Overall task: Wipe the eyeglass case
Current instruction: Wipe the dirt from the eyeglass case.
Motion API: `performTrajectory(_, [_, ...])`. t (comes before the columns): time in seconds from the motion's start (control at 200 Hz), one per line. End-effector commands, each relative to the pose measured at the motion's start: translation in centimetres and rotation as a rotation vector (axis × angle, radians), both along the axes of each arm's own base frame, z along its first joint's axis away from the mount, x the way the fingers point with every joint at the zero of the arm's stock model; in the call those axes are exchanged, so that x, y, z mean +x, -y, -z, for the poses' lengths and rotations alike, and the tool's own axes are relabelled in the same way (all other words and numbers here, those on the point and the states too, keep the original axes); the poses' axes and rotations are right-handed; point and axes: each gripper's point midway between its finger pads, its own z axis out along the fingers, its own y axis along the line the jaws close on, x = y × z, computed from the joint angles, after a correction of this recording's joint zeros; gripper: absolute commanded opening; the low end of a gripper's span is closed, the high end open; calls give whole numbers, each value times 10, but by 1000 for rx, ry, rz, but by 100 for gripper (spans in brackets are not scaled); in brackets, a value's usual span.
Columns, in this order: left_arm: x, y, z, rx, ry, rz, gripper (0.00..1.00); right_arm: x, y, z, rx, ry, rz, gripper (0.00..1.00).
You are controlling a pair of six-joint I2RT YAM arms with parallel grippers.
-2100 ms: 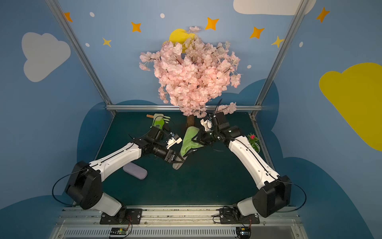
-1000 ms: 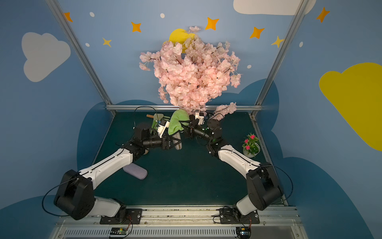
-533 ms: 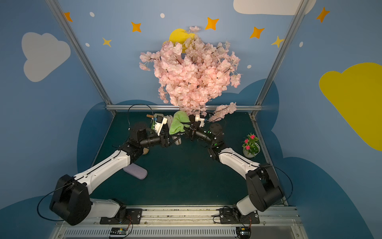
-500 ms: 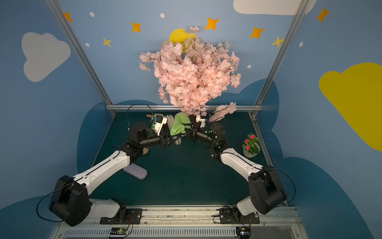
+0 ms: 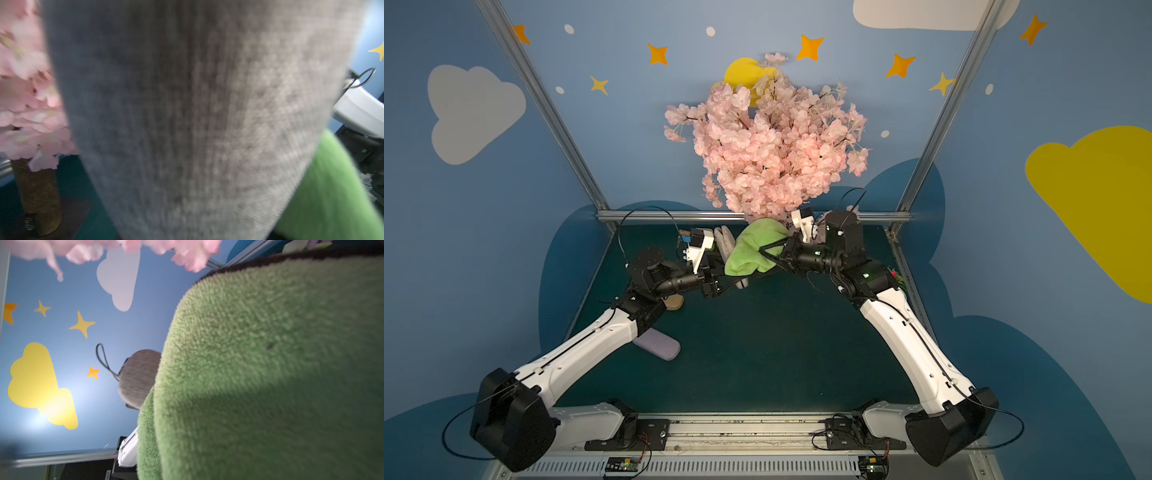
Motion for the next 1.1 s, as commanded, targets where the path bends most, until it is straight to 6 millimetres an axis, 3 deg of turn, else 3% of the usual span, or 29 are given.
performTrajectory(0.0, [-8, 10, -10, 23, 65, 70, 3, -27, -29, 20, -87, 0, -129, 0])
performTrajectory(0.06, [-6, 14, -11, 32, 70, 83, 3, -37, -43, 28, -102, -3, -174, 0])
performTrajectory(0.195, [-5, 15, -20, 32, 96, 75, 3, -46, -52, 82, -134, -167, -219, 0])
performTrajectory(0.39, [-1, 1, -46, -81, 88, 11, 3, -36, -29, 167, -59, -424, -144, 0])
performTrajectory(0.501, [1, -7, -56, -123, 61, -11, 3, -38, -5, 194, -178, -429, -87, 0])
performTrajectory(0.621, [2, -10, -51, -110, 34, -17, 3, -32, 24, 180, -295, -350, -16, 0])
performTrajectory(0.746, [5, -10, -37, -96, -21, -29, 3, -25, 31, 128, -277, -207, 10, 0])
performTrajectory(0.846, [6, -2, -27, -111, -90, -40, 3, -23, 18, 94, -174, -119, 11, 0])
performTrajectory(1.016, [-3, 15, -16, -96, -84, -33, 3, -20, -17, 112, -111, -267, -37, 0])
performTrajectory(1.096, [-2, 17, -15, -106, -90, -32, 3, -23, -45, 100, 17, -287, -108, 0])
